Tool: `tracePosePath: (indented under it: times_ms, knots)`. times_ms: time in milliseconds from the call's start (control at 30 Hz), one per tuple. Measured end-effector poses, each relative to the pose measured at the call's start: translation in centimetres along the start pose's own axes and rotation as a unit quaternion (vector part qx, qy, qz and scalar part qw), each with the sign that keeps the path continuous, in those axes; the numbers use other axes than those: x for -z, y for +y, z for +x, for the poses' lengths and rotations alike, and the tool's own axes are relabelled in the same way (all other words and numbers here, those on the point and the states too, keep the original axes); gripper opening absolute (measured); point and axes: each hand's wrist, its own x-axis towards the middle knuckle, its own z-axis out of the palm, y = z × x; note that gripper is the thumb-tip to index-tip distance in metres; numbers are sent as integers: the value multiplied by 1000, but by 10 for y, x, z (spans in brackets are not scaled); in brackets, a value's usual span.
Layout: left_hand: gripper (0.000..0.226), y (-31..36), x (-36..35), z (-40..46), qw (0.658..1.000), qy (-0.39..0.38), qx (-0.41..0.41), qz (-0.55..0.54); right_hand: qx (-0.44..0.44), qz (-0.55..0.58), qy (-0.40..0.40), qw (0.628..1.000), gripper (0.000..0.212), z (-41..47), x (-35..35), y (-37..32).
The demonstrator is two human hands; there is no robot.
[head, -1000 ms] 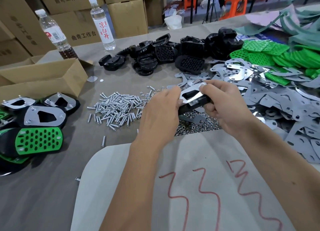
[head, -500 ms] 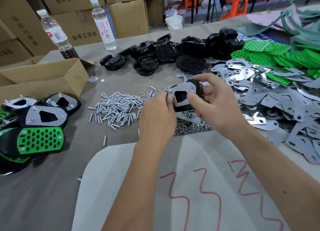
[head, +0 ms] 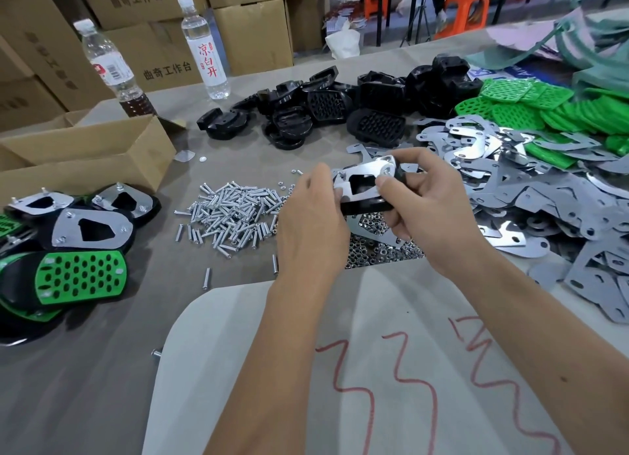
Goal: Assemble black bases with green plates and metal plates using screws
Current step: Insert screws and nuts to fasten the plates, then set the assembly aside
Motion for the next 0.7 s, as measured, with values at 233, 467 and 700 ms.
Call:
tracePosePath:
  times_ms: [233,467,700]
  knots:
    - [40,-5,-2,0,998,-7,68,-9,33,-27,-35,998,22,-4,-1,-4]
    - [40,-5,0,4,998,4,52,-22,23,-8,-54,998,26,-9,-4,-5]
    - [32,-3,4,4,998,40,13,-54,-22,65,-25,997,20,-8,-5,-6]
